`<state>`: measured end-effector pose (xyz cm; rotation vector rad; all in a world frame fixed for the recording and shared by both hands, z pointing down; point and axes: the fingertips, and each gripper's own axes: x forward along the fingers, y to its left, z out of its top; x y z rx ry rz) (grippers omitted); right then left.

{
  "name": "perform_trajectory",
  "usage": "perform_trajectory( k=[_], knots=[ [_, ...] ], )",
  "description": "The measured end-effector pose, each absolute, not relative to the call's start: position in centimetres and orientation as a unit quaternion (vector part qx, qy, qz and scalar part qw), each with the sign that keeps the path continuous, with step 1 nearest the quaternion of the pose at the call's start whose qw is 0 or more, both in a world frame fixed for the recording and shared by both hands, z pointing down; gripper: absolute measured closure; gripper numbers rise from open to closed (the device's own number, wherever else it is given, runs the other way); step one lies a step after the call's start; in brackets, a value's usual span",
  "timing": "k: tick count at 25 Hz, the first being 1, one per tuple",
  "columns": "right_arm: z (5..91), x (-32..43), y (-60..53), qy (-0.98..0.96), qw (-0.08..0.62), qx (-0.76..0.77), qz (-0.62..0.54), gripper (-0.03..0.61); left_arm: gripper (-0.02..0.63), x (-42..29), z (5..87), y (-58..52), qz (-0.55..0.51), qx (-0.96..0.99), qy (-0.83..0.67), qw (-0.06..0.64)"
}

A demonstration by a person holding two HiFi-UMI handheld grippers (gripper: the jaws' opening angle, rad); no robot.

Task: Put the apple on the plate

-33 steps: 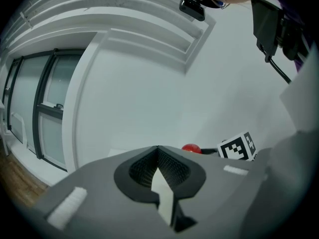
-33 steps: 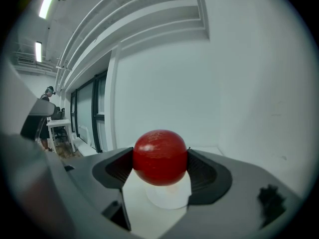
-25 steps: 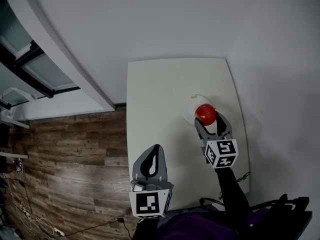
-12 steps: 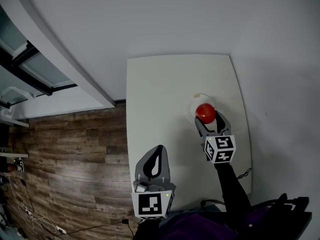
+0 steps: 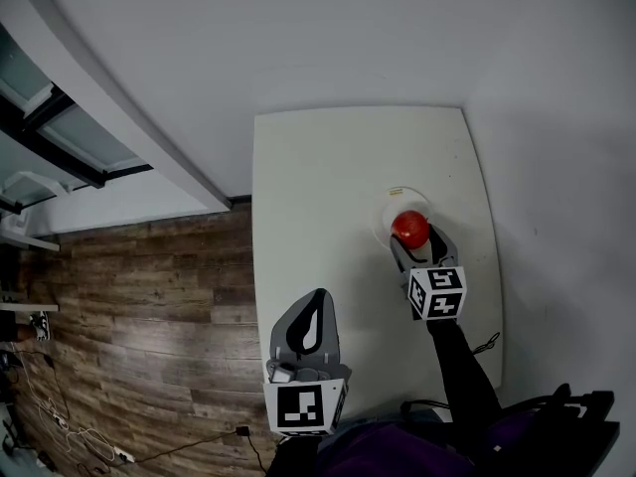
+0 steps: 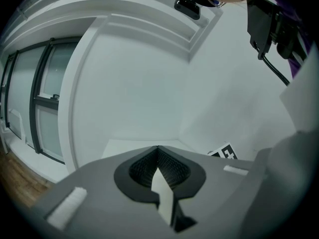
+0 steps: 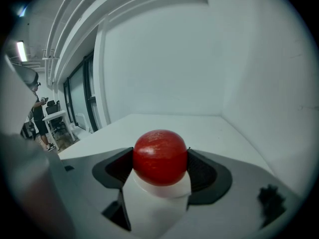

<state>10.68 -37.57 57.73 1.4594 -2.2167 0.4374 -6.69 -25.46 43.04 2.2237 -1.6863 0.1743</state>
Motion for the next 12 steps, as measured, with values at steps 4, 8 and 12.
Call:
perform_trajectory(
  k=[4,8,12],
  knots=[
    [58.2,10.8,-37.7,-0.802,0.230,0.528,0.160,0.228,0.607,-6.6,43.3,-25.6,0.065,0.783,-0.593,0.175],
    [58.7,10.8,-37.6,-0.803,0.237,0.522,0.164,0.228,0.607,-6.6,43.3,-25.6,0.065,0.782,-0.594,0.176],
    [59.1,10.7,-37.5,-0.804,0.239,0.518,0.165,0.227,0.607,-6.6,43.2,-25.5,0.067,0.783,-0.594,0.172]
  ],
)
